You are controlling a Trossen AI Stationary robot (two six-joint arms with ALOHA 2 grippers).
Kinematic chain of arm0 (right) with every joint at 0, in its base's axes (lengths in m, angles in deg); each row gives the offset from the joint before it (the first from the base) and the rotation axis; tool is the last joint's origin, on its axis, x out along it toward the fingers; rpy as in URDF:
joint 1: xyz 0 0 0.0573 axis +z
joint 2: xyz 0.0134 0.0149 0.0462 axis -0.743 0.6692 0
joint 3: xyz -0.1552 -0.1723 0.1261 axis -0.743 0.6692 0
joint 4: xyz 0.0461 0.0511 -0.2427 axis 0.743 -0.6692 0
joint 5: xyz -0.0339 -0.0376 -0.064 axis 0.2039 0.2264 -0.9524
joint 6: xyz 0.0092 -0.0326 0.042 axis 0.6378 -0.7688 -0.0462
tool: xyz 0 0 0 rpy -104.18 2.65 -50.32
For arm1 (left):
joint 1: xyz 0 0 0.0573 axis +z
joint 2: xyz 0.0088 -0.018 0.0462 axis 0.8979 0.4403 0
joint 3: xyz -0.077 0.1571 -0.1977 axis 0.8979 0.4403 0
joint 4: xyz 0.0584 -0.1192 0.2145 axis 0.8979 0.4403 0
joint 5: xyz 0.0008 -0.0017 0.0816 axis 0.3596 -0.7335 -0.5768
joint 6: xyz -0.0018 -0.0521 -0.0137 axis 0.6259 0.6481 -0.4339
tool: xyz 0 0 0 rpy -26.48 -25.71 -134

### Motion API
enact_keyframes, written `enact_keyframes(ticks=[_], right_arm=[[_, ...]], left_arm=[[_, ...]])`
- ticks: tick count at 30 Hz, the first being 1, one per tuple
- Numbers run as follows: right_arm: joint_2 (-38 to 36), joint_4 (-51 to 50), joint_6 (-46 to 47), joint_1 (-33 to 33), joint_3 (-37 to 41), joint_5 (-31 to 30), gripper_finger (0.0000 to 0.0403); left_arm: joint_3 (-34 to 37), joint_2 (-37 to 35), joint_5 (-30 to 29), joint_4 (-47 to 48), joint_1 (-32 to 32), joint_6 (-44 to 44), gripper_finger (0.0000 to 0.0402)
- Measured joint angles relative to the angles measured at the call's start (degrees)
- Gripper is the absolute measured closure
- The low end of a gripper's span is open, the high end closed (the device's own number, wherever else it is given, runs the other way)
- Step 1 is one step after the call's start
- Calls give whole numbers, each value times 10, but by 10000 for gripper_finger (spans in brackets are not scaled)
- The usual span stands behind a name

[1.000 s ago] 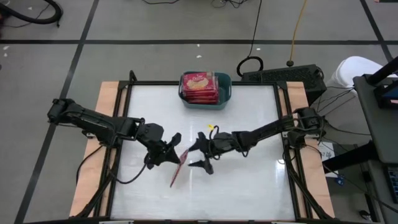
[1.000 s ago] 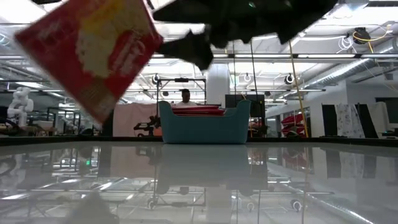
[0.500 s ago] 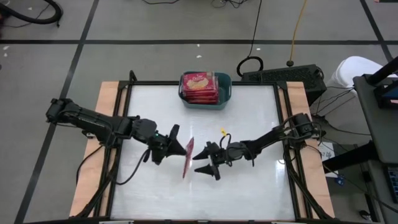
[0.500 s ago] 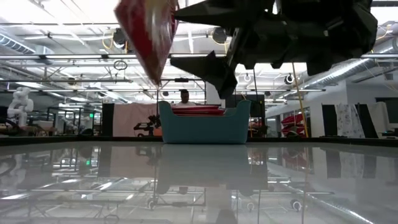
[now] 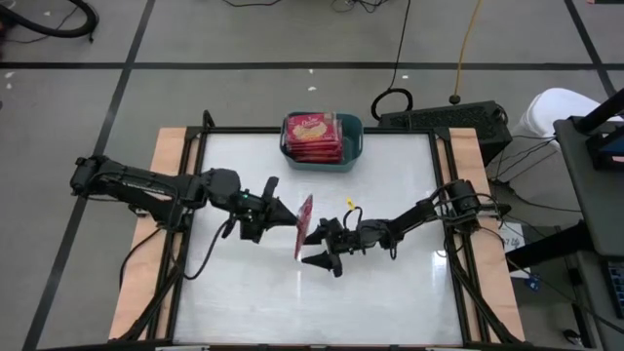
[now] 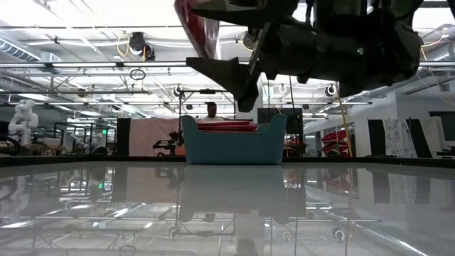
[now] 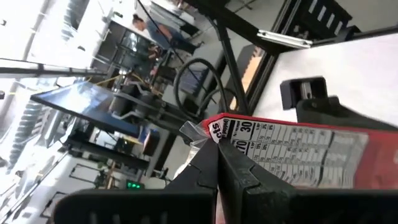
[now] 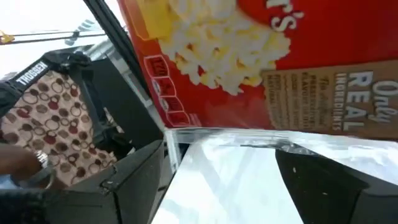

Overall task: Sort popcorn bags into baskets
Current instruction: Put the red popcorn bag into the green bin

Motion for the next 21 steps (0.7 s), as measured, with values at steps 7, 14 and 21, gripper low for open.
enact_keyframes(ticks=[7, 14, 21], right_arm=[[1, 66, -10, -24, 0, 3, 133], [0, 109, 22, -51, 0, 1, 150], [0, 136, 45, -59, -4, 8, 97]], left_arm=[[-1, -1, 16, -15, 17, 7, 401], [-1, 0, 19, -64, 21, -22, 401], [0, 1, 38, -112, 40, -25, 401]])
